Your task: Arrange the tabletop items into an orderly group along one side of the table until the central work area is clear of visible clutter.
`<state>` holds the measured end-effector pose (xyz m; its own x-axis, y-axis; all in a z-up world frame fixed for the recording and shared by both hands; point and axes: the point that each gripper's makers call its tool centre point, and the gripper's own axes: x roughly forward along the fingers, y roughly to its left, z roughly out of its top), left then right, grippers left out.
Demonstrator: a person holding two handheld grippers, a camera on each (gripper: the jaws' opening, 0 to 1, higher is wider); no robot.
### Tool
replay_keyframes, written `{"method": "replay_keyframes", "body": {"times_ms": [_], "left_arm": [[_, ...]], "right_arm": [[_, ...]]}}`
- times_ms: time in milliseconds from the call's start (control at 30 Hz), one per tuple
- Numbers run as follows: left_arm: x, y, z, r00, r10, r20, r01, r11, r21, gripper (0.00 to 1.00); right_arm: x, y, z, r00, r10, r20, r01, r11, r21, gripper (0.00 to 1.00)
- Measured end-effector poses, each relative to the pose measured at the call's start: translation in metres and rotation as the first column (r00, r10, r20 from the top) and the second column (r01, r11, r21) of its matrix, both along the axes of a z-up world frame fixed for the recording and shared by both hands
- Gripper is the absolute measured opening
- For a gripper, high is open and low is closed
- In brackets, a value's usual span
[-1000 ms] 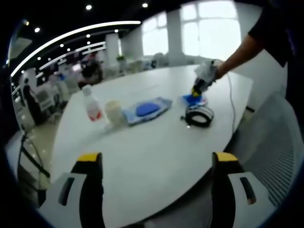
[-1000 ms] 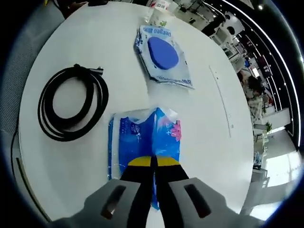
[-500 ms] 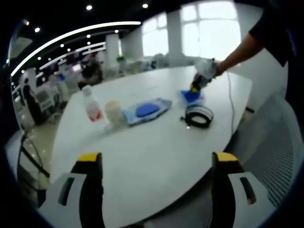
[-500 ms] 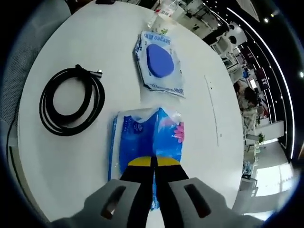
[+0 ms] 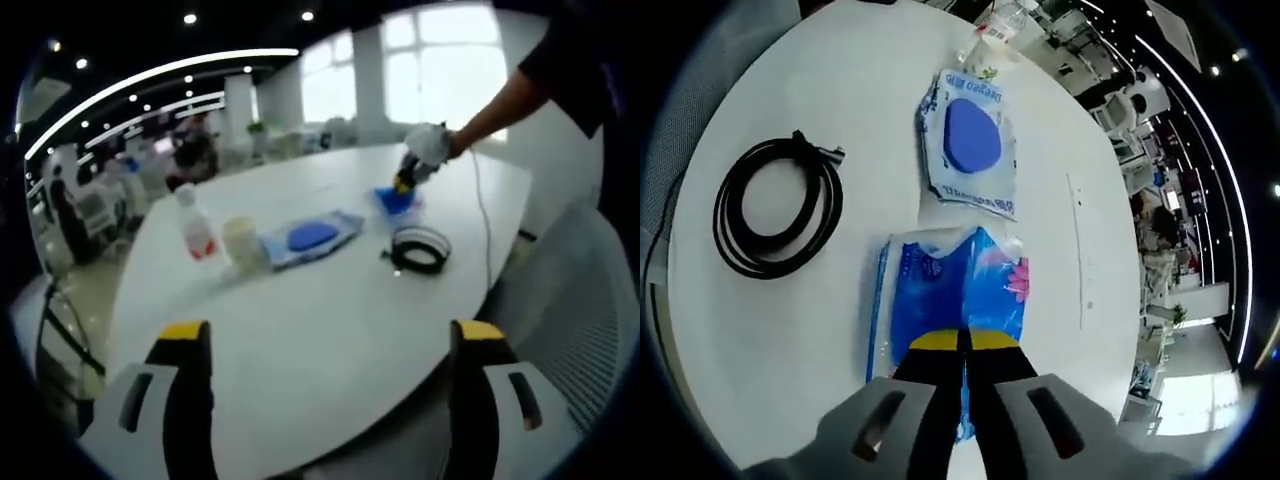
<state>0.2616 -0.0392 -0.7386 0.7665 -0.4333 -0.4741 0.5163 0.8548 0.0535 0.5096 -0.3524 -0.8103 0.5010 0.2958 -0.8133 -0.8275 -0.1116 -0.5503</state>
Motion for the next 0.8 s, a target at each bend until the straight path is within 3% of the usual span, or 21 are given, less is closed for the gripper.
{"method": "replay_keyframes", "body": {"times_ms": [300, 800], "left_arm": [[0.000, 0.001, -0.002, 1.000, 0.005, -0.007, -0.005, 1.000, 0.004, 0.97], [0.000, 0.003, -0.005, 0.999, 0.018, -0.026, -0.018, 1.000, 0.012, 0.97]], "right_arm": [[0.011, 0.007, -0.003, 0.998, 0.059, 0.015, -0.058, 0.998, -0.039, 0.00], [0.025, 0.009, -0.021, 0.997, 0.076, -0.012, -0.077, 0.995, -0.063, 0.00]]}}
